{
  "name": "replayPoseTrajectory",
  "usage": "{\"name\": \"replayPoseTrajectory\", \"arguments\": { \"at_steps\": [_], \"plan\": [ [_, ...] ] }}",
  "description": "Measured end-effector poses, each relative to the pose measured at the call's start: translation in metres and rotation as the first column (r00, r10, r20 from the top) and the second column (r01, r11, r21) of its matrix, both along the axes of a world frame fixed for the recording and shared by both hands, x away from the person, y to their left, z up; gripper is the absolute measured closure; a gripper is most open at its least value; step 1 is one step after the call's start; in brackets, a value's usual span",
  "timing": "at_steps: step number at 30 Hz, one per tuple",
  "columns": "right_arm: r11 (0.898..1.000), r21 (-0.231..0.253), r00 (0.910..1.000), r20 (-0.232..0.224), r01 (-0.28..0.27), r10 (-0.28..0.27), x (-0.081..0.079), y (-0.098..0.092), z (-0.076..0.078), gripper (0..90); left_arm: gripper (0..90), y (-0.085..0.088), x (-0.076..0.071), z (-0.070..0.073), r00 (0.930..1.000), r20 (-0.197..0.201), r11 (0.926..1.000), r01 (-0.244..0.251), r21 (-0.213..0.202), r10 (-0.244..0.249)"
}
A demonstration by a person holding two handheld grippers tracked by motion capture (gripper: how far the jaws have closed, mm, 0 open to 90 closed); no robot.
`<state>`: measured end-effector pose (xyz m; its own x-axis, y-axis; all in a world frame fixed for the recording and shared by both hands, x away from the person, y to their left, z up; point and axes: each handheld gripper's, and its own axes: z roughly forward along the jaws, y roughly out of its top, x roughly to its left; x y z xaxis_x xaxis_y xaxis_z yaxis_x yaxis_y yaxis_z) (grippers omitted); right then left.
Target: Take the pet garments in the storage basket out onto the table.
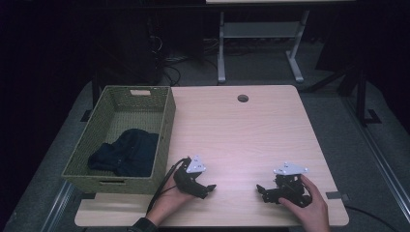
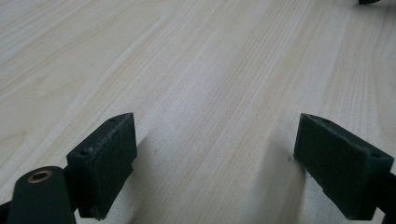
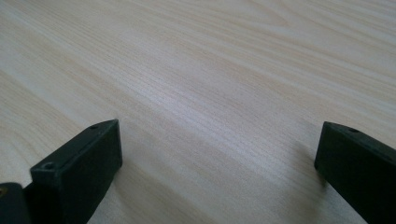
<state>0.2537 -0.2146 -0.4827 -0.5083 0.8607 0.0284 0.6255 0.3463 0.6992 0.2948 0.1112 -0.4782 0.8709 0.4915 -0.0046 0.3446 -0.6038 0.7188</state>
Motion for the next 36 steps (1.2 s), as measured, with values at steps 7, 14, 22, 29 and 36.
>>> {"name": "replayPoseTrajectory", "arguments": {
  "at_steps": [7, 14, 22, 29, 36],
  "plan": [
    [1.000, 0.001, 1.0000, -0.001, 0.001, -0.001, 0.000, 0.000, 0.000, 0.4, 12.8, -0.002, 0.000, 0.001, 0.9999, -0.004, 0.9999, -0.014, 0.005, 0.014],
    [1.000, 0.001, 1.0000, -0.003, -0.002, 0.002, 0.000, 0.000, 0.000, 0.4, 13.3, 0.000, 0.004, 0.003, 0.9994, -0.020, 0.9996, -0.029, 0.002, 0.029],
    [1.000, 0.001, 1.0000, -0.003, -0.003, 0.003, 0.000, 0.000, 0.000, 0.5, 13.3, 0.002, 0.006, 0.011, 0.9991, -0.015, 0.9991, -0.040, -0.011, 0.040],
    [1.000, 0.001, 1.0000, -0.003, -0.003, 0.003, 0.000, 0.000, 0.000, 0.4, 13.3, 0.005, 0.005, 0.019, 0.9992, 0.008, 0.9992, -0.040, 0.000, 0.040],
    [1.000, 0.001, 1.0000, -0.003, -0.003, 0.003, 0.000, 0.000, 0.000, 0.4, 13.3, 0.006, 0.005, 0.024, 0.9989, 0.010, 0.9989, -0.045, -0.015, 0.046]
  ]
}}
